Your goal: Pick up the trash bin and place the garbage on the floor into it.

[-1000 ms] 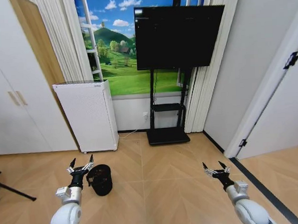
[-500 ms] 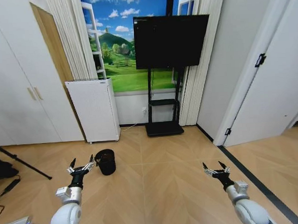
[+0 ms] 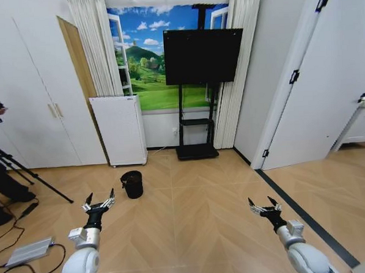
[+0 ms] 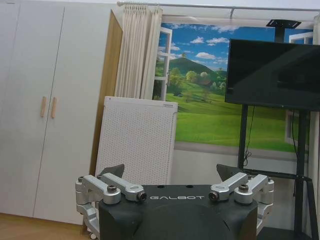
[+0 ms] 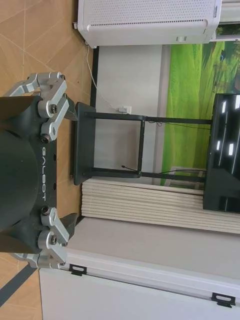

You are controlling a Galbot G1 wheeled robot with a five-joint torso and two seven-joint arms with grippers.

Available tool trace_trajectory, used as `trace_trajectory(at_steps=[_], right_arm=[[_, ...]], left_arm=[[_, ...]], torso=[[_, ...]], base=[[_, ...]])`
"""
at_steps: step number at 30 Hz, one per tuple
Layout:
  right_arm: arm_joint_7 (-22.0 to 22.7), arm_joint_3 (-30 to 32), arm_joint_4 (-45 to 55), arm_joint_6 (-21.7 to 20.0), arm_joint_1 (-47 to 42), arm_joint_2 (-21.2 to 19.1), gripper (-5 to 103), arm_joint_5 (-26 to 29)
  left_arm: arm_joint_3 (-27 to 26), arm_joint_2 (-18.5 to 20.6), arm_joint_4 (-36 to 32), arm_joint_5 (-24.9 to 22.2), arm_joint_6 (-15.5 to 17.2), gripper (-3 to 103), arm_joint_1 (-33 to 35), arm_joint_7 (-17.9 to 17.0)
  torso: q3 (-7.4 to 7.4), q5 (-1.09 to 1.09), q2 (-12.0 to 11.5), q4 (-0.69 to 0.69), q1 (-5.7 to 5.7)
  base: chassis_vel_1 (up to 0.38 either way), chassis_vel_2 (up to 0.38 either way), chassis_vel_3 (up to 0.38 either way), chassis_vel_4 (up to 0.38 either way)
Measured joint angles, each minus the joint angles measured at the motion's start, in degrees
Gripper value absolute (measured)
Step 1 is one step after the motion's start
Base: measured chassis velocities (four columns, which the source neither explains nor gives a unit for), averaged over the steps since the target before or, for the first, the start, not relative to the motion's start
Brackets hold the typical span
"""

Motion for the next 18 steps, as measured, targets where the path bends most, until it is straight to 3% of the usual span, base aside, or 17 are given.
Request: trace_trajectory(at_steps=[2,18], right_arm=[[-0.01,0.00,0.00,0.00,0.01,0.00,100,0.00],[-0.01,0.00,0.00,0.00,0.00,0.00,100,0.00]], left_arm=[[-0.01,0.00,-0.01,0.00,0.00,100,-0.01,0.00],[-0.01,0.00,0.00,0.00,0.00,100,0.01,0.00]], torso=[[0.00,0.09,-0.01,0.03,0.02],[-0.02,0.04,0.00,0.00,-0.02]], base=[[-0.073,0.050,0.085,-0.057],[-0.009,0.010,0.012,-0.008]])
